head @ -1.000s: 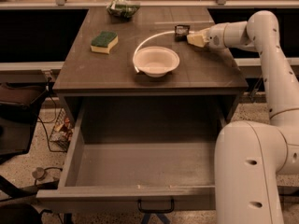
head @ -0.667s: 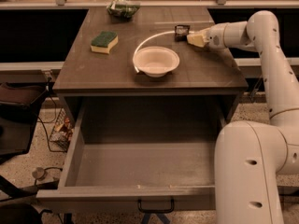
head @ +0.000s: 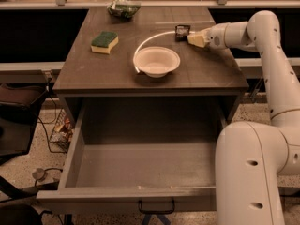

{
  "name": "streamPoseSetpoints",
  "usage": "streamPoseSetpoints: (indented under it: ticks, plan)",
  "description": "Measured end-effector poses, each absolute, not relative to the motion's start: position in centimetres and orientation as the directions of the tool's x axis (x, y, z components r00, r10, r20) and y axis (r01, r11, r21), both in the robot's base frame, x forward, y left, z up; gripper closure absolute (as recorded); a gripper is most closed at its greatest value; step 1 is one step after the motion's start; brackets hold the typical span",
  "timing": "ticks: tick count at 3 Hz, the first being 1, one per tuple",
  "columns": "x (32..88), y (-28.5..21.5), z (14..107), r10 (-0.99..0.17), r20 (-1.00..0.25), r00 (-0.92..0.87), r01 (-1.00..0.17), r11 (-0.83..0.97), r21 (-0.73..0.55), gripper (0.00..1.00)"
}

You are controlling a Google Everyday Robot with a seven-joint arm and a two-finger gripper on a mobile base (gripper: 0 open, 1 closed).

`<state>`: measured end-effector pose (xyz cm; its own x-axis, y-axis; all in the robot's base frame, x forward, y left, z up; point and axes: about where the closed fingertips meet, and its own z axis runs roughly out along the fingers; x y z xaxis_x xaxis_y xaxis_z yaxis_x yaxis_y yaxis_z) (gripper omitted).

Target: Place rxbar chocolate into top drawer

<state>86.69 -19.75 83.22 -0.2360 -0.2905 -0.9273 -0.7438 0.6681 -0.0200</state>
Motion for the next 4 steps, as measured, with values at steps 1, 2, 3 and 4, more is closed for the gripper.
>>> streamPoseSetpoints:
  ticks: [1,2,3,4]
  plan:
    - [86.69,-19.75,83.22,-0.291,-0.927,-0.236,-0.744,0.668,-0.020,1.00]
    - [86.69,-19.75,83.23,-0.291,-0.927,-0.236,-0.744,0.668,-0.020,1.00]
    - [86.69,-19.76,83.25,-0.291,-0.927,-0.236,-0.744,0.668,-0.021,1.00]
    - [86.70,-19.72,83.23,-0.291,-0.927,-0.236,-0.744,0.668,-0.020,1.00]
